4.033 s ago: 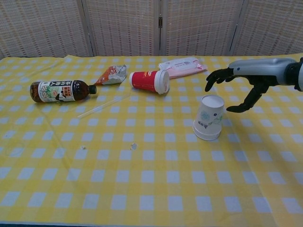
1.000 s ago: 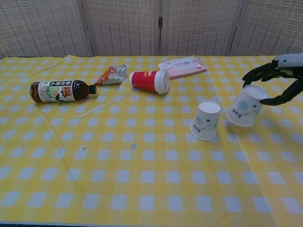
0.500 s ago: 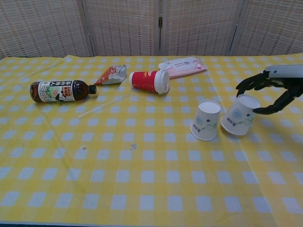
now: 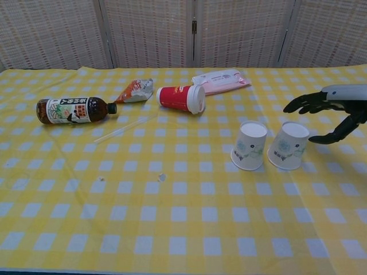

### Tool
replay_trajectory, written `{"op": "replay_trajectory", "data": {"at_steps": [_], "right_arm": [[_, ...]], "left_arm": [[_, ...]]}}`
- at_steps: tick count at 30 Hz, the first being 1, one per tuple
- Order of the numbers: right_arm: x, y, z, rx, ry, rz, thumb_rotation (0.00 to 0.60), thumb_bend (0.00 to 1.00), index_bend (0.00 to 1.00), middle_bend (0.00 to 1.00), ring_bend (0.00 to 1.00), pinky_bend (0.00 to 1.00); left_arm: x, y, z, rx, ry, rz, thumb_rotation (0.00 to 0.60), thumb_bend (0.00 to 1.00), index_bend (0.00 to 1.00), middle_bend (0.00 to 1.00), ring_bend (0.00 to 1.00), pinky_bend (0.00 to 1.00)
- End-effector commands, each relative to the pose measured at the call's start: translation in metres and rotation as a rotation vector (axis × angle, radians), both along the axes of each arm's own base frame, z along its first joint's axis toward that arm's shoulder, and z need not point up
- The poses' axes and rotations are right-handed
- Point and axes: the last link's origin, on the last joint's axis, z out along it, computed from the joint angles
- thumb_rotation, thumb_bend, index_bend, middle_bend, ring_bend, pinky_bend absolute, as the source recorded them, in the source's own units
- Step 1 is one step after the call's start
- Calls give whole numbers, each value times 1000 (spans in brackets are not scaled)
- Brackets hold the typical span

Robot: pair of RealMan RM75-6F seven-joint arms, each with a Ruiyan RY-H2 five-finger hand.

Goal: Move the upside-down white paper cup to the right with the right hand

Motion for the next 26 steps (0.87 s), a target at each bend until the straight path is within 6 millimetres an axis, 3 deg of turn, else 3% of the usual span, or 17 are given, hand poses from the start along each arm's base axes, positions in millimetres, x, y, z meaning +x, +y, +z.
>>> {"op": "replay_trajectory", "data": {"at_steps": [1,7,11,17,20,26], "right_arm": [[4,3,12,-38,-21,22,600,391,137,112,87,46],[-1,23,51,-204,9,92,600,391,136,110,91,45],[-13,51,69,-410,106,131,600,392,94,64,89,45],[-29,100,79,-507,144,109,600,392,0,0,16,19],[-39,123,82,-529,149,92,600,390,0,0,0,0],[-49,153,85,-575,129,70,600,391,0,0,0,0]], "left_arm": [[0,0,1,3,0,-1,600,379,35,0,0,0],[1,2,1,9,-1,-6,600,379,34,0,0,0],[3,3,-2,17,-10,-22,600,379,32,0,0,0],[9,6,-5,26,-25,-57,600,379,32,0,0,0],[11,5,-7,28,-23,-70,600,379,32,0,0,0],[17,5,-10,24,-30,-83,600,379,34,0,0,0]]}}
